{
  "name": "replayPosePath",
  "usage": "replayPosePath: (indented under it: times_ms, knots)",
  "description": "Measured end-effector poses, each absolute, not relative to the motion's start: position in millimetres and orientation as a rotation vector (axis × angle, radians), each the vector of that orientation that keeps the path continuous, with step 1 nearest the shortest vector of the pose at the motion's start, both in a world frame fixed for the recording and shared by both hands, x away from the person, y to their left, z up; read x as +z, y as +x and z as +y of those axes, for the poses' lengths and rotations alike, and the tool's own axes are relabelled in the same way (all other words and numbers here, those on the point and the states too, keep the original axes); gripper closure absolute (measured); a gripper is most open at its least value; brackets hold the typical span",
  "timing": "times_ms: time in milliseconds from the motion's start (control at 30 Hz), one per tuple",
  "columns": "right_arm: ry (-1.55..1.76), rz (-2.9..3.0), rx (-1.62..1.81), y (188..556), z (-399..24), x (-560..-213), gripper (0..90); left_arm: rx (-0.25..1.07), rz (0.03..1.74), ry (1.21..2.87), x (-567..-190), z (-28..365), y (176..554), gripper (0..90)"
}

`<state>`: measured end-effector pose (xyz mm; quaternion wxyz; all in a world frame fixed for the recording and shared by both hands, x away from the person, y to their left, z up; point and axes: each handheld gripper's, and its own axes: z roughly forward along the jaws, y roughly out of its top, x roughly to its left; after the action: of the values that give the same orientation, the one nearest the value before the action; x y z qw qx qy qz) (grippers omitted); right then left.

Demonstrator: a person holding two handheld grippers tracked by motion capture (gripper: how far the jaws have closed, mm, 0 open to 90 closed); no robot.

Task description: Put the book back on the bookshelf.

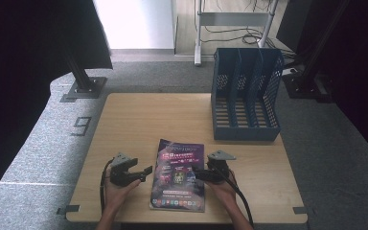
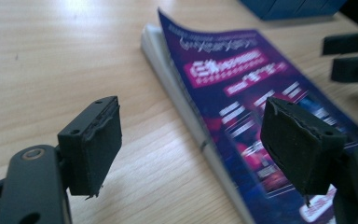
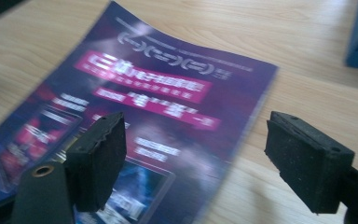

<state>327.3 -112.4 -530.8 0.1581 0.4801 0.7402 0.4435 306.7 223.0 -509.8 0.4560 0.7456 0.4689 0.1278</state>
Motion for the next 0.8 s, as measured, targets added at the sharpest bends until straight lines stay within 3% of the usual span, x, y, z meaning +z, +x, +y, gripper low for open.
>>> replayPosePath:
  times_ms: [800]
  knots:
    - [1.322,2.191,1.159,336.3,-90.1,-546.8,17.9,0.31,1.152,1.917,-523.8,200.6,309.9,20.9]
